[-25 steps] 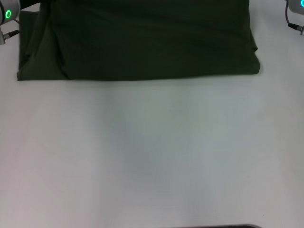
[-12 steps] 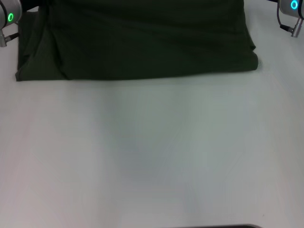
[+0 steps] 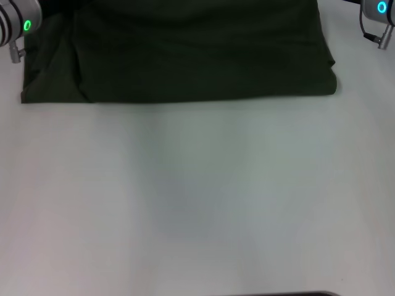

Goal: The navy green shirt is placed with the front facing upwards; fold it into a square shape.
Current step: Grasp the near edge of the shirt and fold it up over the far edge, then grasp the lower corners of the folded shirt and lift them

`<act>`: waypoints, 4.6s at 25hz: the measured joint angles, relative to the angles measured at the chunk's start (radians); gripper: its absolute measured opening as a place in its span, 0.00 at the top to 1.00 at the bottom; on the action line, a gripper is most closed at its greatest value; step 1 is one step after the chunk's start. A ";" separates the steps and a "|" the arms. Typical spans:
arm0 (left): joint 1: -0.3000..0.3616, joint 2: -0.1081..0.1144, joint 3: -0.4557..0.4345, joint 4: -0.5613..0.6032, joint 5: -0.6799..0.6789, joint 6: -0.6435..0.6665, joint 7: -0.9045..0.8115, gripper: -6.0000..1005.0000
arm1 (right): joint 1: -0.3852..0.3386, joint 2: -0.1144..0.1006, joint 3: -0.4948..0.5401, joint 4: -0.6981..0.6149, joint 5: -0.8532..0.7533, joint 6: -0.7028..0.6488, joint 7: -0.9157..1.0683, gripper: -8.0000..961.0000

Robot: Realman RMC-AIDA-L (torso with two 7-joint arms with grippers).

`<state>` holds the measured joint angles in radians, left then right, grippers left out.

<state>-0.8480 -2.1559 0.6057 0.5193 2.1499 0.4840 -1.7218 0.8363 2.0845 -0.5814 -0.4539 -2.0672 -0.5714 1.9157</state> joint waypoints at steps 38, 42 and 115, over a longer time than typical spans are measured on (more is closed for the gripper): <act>0.257 -0.009 0.169 0.244 -0.086 0.473 0.012 0.12 | -0.303 -0.095 -0.002 -0.141 0.133 -0.566 0.060 0.27; 0.265 -0.006 0.167 0.259 -0.088 0.493 0.017 0.12 | -0.312 -0.121 -0.003 -0.141 0.099 -0.623 0.112 0.26; 0.391 0.043 0.129 0.333 -0.079 0.478 -0.088 0.13 | -0.248 -0.075 -0.067 -0.032 -0.066 -0.489 0.271 0.89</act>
<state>-0.4575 -2.1125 0.7347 0.8523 2.0707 0.9616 -1.8099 0.5885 2.0093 -0.6484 -0.4860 -2.1334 -1.0608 2.1869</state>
